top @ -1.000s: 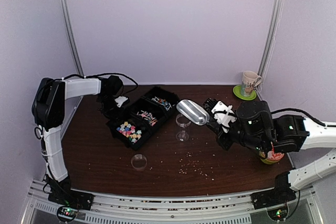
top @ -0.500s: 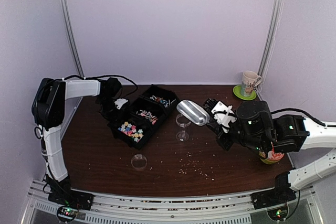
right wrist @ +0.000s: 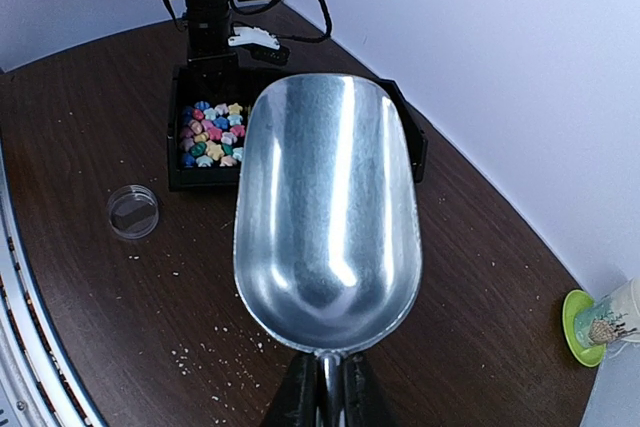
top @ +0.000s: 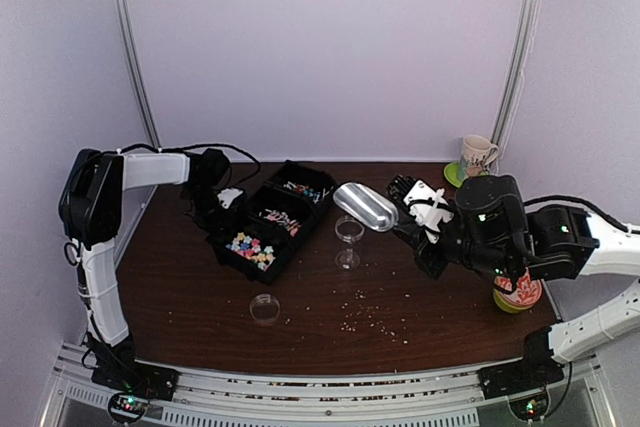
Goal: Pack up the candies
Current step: Adjust the fake candies in the storage box.
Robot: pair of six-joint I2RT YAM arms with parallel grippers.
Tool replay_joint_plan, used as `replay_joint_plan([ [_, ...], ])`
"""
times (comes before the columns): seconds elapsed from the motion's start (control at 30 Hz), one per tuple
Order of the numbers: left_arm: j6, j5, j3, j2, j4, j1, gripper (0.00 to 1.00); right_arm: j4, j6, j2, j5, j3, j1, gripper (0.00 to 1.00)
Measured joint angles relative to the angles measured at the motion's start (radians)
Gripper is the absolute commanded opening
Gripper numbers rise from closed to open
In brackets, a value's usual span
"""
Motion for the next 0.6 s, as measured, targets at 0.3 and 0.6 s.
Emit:
replay_joint_plan([
  [0.3,-0.086,0.074,-0.099,-0.074,0.032,0.006,0.0,-0.055,-0.003,0.04,-0.024,0.065,0.0,0.0],
  [0.6,-0.194,0.239,-0.198,-0.172,0.108,0.006,0.0,-0.115,0.001,0.071,-0.037,0.135,0.0,0.0],
])
